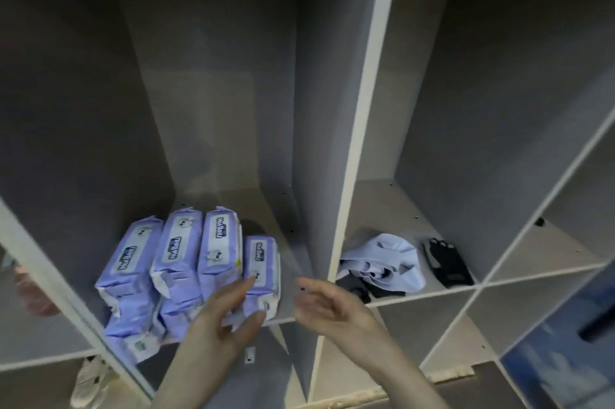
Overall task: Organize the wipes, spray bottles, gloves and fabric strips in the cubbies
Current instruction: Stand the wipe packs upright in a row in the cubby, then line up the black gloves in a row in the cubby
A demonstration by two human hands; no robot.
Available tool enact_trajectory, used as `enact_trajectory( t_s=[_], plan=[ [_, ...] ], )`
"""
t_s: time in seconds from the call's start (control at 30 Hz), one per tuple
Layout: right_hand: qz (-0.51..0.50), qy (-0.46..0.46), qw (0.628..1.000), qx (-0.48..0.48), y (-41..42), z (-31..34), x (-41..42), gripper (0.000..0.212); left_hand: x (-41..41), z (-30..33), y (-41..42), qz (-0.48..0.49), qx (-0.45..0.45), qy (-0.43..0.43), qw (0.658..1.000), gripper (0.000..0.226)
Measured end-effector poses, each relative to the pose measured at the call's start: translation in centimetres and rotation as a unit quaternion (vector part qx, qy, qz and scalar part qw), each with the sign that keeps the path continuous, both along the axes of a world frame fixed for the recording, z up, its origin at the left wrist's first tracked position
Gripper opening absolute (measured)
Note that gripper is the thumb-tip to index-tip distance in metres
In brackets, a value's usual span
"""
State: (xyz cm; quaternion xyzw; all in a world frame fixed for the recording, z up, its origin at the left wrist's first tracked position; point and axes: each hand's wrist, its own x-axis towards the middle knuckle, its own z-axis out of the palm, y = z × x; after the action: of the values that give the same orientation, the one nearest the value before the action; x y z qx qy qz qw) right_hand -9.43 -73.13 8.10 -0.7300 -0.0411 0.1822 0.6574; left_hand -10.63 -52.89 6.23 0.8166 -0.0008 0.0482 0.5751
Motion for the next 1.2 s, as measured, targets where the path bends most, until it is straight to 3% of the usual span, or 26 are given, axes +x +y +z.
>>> enact_trajectory(
  t_s=[0.07, 0.17, 0.3, 0.43, 0.67, 0.8, 0.9, 0.93, 1.07, 1.2],
  plan=[
    [-0.038, 0.001, 0.999, -0.002, -2.5, -0.6, -2.2, 0.037, -0.4, -0.4, -2.8, -0.032, -0.014, 0.010, 0.999, 0.065],
    [-0.078, 0.003, 0.997, -0.011, -6.1, -1.3, -4.8, 0.046, -1.4, -1.2, -6.8, -0.067, -0.043, 0.024, 0.997, 0.043],
    [-0.135, 0.005, 0.991, -0.021, -10.2, -1.6, -6.4, 0.047, -1.7, -3.0, -10.9, -0.110, -0.017, 0.000, 0.994, 0.064],
    [-0.149, 0.007, 0.989, -0.022, -13.6, -1.6, -6.2, 0.048, -0.8, -3.1, -14.1, -0.132, 0.010, 0.008, 0.991, 0.061],
    [-0.129, 0.029, 0.990, -0.037, -22.8, -1.9, -1.8, 0.049, 3.2, -5.5, -21.1, -0.057, 0.028, 0.028, 0.998, 0.053],
    [-0.111, 0.039, 0.991, -0.060, -28.5, -2.6, 1.7, 0.046, 5.8, -7.0, -25.6, 0.026, -0.020, 0.053, 0.998, 0.059],
    [-0.071, 0.048, 0.993, -0.076, -30.6, -3.5, 3.8, 0.044, 8.0, -8.8, -27.4, 0.098, -0.002, 0.080, 0.992, 0.039],
    [-0.057, 0.049, 0.994, -0.081, -30.8, -4.0, 4.3, 0.044, 8.7, -9.7, -27.7, 0.121, 0.011, 0.099, 0.988, 0.031],
    [-0.006, 0.056, 0.995, -0.088, -30.5, -5.3, 6.0, 0.049, 11.6, -14.4, -27.6, 0.142, 0.198, 0.200, 0.949, 0.046],
    [0.012, 0.061, 0.994, -0.088, -30.0, -6.7, 7.3, 0.047, 14.2, -17.8, -27.6, 0.119, 0.353, 0.192, 0.908, 0.046]
  ],
)
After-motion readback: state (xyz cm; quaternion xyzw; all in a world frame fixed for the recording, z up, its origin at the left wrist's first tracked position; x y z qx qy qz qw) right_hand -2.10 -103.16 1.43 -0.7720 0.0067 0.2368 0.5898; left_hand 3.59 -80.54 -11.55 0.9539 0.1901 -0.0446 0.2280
